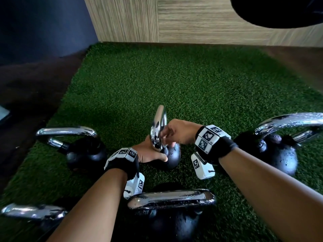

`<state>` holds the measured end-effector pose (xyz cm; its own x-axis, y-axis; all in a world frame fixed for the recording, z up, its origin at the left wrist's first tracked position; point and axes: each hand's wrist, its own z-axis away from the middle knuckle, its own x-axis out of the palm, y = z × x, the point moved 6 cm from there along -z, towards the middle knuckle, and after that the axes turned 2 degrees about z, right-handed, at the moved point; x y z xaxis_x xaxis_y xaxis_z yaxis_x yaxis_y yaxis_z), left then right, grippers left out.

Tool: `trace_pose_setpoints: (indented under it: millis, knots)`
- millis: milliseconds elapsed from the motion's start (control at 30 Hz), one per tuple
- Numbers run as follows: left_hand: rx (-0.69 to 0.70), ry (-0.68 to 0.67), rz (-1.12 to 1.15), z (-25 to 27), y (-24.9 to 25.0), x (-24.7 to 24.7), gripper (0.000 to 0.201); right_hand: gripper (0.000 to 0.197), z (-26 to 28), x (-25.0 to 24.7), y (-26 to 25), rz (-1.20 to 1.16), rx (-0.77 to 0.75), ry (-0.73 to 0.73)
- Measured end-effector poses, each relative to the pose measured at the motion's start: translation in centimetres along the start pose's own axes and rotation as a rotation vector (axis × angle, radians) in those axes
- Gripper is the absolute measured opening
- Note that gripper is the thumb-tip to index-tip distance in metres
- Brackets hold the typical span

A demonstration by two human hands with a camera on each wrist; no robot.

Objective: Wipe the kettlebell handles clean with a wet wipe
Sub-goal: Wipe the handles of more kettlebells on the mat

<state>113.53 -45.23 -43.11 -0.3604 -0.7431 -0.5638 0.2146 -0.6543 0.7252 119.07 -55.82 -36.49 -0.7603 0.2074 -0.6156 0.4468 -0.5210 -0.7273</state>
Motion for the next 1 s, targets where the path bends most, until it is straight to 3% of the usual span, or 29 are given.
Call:
trace_pose_setpoints:
  millis: [167,367,533,667,767,900,1000]
  knots:
    - [-0.075,-0.004,-0.089,0.1,-0.9,0.4,0.046,0.019,0.2,0.3,-0.6,-0.230,-0.011,-0.093]
    - [-0.076,-0.027,-0.144,0.8,-0.3,0.8,0.070,0.017,0.7,0.9,-0.6,-0.285,-0.028,-0.160]
    - [-0.019,-0.074,-0.094,1.3,0.1,1.5,0.088,0.021,1.3,2.1,0.6,-0.791,0.014,-0.162]
    - [-0.112,0.022,-0.060,1.7,-0.3,1.1,0.114,0.013,1.5,2.6,1.2,-1.025,-0.024,-0.101]
    - [-0.034,0.025,-0.032,1.6,0.2,1.2,0.115,0.017,1.5,2.9,2.1,-1.207,-0.009,-0.039]
    - [0.003,0.061,-0.026,1.7,0.0,1.2,0.118,0.025,1.6,3.5,2.1,-1.286,-0.031,-0.072]
    - [0.044,0.081,0.025,2.0,0.3,1.1,0.126,0.028,1.2,3.6,2.5,-1.414,-0.051,0.055]
